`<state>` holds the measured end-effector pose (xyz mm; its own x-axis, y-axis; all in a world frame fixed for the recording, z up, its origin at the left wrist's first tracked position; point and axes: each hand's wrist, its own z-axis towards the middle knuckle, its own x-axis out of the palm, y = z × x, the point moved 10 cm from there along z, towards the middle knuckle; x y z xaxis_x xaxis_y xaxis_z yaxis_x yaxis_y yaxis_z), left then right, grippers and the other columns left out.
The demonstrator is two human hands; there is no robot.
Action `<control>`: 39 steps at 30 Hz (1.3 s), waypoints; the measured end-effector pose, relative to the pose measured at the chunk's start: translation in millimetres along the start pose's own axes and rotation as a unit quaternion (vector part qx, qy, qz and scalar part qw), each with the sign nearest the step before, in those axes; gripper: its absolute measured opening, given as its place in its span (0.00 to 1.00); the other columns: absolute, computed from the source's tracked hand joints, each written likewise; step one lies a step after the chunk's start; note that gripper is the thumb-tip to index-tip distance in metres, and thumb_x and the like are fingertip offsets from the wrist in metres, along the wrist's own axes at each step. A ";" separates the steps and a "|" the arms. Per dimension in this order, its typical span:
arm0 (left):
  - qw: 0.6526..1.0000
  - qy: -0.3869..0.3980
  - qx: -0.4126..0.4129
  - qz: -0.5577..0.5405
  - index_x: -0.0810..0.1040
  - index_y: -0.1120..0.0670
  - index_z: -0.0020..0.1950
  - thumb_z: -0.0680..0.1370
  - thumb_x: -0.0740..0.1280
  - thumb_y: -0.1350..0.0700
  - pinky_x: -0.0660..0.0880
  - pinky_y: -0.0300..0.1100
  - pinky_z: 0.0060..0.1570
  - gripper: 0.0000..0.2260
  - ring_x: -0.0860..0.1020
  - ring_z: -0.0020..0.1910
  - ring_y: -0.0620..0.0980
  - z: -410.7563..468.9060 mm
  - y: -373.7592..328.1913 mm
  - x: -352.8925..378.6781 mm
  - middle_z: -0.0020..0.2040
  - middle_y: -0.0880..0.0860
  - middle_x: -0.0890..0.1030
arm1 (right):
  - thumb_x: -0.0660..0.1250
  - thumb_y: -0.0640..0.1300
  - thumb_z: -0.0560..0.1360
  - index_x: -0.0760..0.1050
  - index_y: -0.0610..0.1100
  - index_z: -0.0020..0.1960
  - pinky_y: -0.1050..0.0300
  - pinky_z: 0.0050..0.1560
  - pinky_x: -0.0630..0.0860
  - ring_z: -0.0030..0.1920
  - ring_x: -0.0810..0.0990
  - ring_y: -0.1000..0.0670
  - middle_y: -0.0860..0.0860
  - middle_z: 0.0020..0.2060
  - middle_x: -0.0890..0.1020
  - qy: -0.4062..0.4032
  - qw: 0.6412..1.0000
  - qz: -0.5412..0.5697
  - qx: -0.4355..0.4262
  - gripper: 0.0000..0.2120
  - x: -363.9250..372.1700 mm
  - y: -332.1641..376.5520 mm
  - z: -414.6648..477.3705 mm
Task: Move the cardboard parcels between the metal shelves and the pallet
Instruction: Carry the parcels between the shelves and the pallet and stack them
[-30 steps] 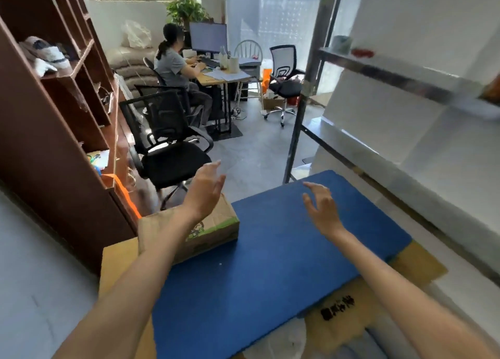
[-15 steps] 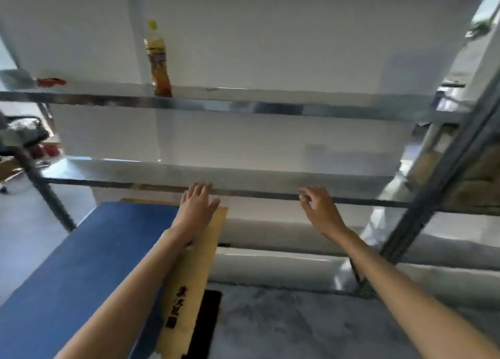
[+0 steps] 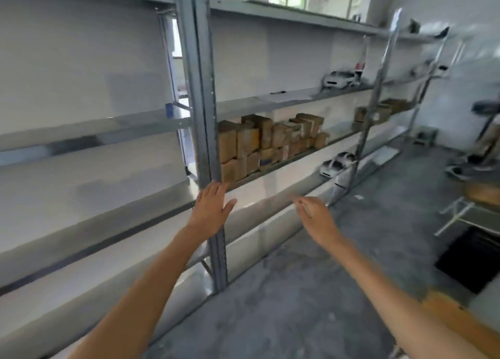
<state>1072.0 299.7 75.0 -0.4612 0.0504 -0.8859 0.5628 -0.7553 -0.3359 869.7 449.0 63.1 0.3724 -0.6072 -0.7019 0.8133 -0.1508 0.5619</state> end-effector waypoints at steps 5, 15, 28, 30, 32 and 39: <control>0.997 0.040 0.060 -0.021 0.61 0.55 0.75 0.82 0.54 0.45 0.56 0.52 0.73 0.24 0.59 0.75 0.56 55.2 -90.8 62.4 0.74 0.55 0.64 | 0.58 0.41 0.80 0.74 0.44 0.40 0.55 0.41 0.66 0.40 0.76 0.47 0.54 0.34 0.78 -0.042 0.998 -0.021 0.052 0.12 -65.8 -81.4 -3.1; 0.992 0.060 0.095 -0.053 0.49 0.52 0.79 0.83 0.52 0.46 0.51 0.50 0.74 0.26 0.52 0.77 0.55 179.7 -151.4 129.8 0.78 0.55 0.57 | 0.59 0.42 0.80 0.80 0.38 0.49 0.66 0.45 0.68 0.45 0.78 0.48 0.45 0.42 0.83 -0.043 0.993 -0.007 0.109 0.13 -72.7 -191.1 64.4; 0.994 0.055 0.055 -0.082 0.51 0.51 0.78 0.82 0.53 0.43 0.53 0.49 0.74 0.27 0.51 0.78 0.53 406.6 -130.6 205.0 0.79 0.51 0.54 | 0.58 0.43 0.81 0.80 0.42 0.49 0.58 0.44 0.71 0.42 0.80 0.47 0.45 0.40 0.83 -0.033 0.990 -0.012 0.134 0.12 -86.1 -318.8 256.4; 0.993 0.063 0.060 -0.084 0.54 0.53 0.78 0.82 0.53 0.44 0.53 0.48 0.74 0.26 0.53 0.78 0.53 429.0 -136.8 222.3 0.78 0.52 0.56 | 0.59 0.44 0.81 0.80 0.42 0.49 0.59 0.43 0.70 0.43 0.79 0.48 0.46 0.40 0.82 -0.029 0.989 -0.011 0.146 0.12 -83.4 -342.3 268.7; 0.991 0.069 0.073 -0.087 0.56 0.54 0.77 0.82 0.53 0.44 0.57 0.50 0.75 0.26 0.57 0.76 0.54 451.8 -142.9 239.8 0.76 0.54 0.61 | 0.59 0.44 0.81 0.80 0.41 0.50 0.58 0.44 0.68 0.44 0.78 0.51 0.47 0.41 0.82 -0.024 0.987 -0.014 0.157 0.12 -81.4 -364.5 281.1; 0.993 0.075 0.045 -0.084 0.54 0.52 0.78 0.82 0.51 0.42 0.55 0.52 0.75 0.27 0.53 0.78 0.53 540.0 -153.0 291.6 0.78 0.52 0.57 | 0.59 0.44 0.81 0.80 0.41 0.50 0.63 0.41 0.65 0.34 0.74 0.60 0.57 0.33 0.75 0.000 0.981 0.001 0.192 0.12 -77.9 -457.2 348.6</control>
<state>480.9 77.1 40.9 -0.4316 0.2722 -0.8600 0.4200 -0.7831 -0.4586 313.0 293.2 13.5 0.3748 -0.6076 -0.7002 0.5839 -0.4320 0.6874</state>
